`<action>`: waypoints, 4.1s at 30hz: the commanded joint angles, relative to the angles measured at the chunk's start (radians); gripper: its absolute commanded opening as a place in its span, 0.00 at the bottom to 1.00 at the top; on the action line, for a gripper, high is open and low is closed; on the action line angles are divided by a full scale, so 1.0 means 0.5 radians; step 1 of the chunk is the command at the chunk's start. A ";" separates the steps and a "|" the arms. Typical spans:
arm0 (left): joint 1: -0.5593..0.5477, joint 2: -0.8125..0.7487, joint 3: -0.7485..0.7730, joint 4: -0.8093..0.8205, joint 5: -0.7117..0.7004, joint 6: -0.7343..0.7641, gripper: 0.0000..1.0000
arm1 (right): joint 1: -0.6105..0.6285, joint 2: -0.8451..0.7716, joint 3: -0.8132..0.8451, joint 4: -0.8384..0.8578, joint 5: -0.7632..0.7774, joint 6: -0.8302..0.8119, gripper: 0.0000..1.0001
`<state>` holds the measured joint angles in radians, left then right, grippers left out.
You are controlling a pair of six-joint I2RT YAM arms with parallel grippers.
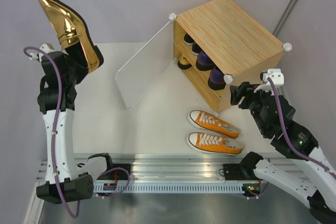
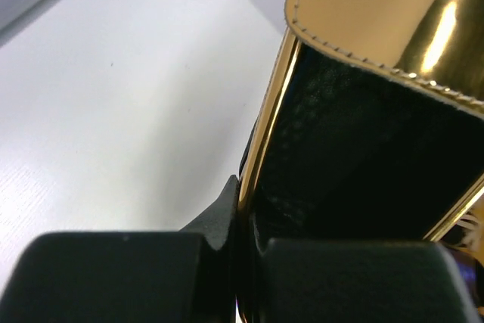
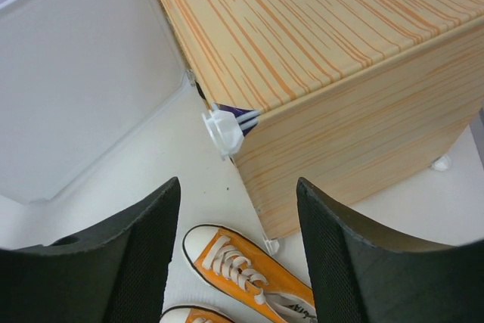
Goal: Place and organize the shoes in the shoe cabinet
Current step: Adjust the shoe cabinet at the center of the board, then place the shoe at the center of the board, then pick up the shoe from the center of the board.
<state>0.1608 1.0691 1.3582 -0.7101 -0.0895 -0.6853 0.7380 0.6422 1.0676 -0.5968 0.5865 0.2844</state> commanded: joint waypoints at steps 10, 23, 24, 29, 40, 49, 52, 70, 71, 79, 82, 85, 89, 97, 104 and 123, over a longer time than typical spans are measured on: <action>-0.002 -0.208 0.603 -0.144 0.516 0.214 0.02 | 0.012 0.479 0.184 0.411 -0.639 0.005 0.57; -0.045 -0.451 0.382 -0.111 0.713 0.343 0.02 | 0.092 1.543 0.567 1.175 -1.047 0.100 0.56; -0.049 -0.460 0.376 -0.105 0.713 0.346 0.02 | 0.098 1.623 0.628 1.236 -1.062 0.103 0.56; -0.097 -0.543 0.269 -0.077 0.762 0.370 0.02 | 0.104 2.187 1.067 1.365 -1.136 0.134 0.56; -0.254 -0.684 0.094 -0.049 0.703 0.469 0.02 | 0.098 2.903 1.911 1.283 -1.072 0.122 0.64; -0.260 -0.669 -0.010 0.049 0.859 0.499 0.02 | 0.067 2.760 1.903 1.074 -1.011 -0.004 0.66; -0.260 -0.650 -0.075 0.184 1.040 0.487 0.02 | 0.034 2.530 1.780 0.998 -0.952 -0.065 0.68; -0.824 -0.009 -0.311 0.083 0.858 1.039 0.02 | -0.537 1.045 1.166 0.638 -0.428 -0.050 0.71; -0.849 0.018 -0.314 0.028 0.805 1.048 0.02 | -0.537 0.986 1.130 0.629 -0.342 -0.062 0.71; -1.024 0.457 -0.189 -0.297 0.291 1.186 0.02 | -0.537 0.548 0.872 0.586 -0.118 -0.007 0.72; -1.119 0.702 -0.112 -0.356 0.076 1.223 0.02 | -0.537 0.446 0.767 0.562 -0.124 0.017 0.71; -1.214 0.911 -0.017 -0.368 -0.142 1.269 0.02 | -0.537 0.357 0.645 0.522 -0.115 0.020 0.71; -1.316 1.159 0.149 -0.378 -0.309 1.367 0.02 | -0.537 0.268 0.491 0.500 -0.127 0.023 0.71; -1.316 1.423 0.183 -0.114 -0.214 1.484 0.28 | -0.528 0.109 0.359 0.460 -0.106 -0.023 0.71; -1.316 1.516 0.183 -0.123 -0.247 1.426 0.76 | -0.436 0.041 0.332 0.445 0.014 -0.145 0.71; -1.279 0.967 -0.227 -0.274 -0.119 0.059 0.76 | -0.341 -0.192 0.224 0.338 0.091 -0.145 0.72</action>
<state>-0.4782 1.5898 1.3331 -0.8772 -0.1768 -0.4530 0.5655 0.5743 1.1976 -0.4072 0.6361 0.2108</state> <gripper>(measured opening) 0.763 0.714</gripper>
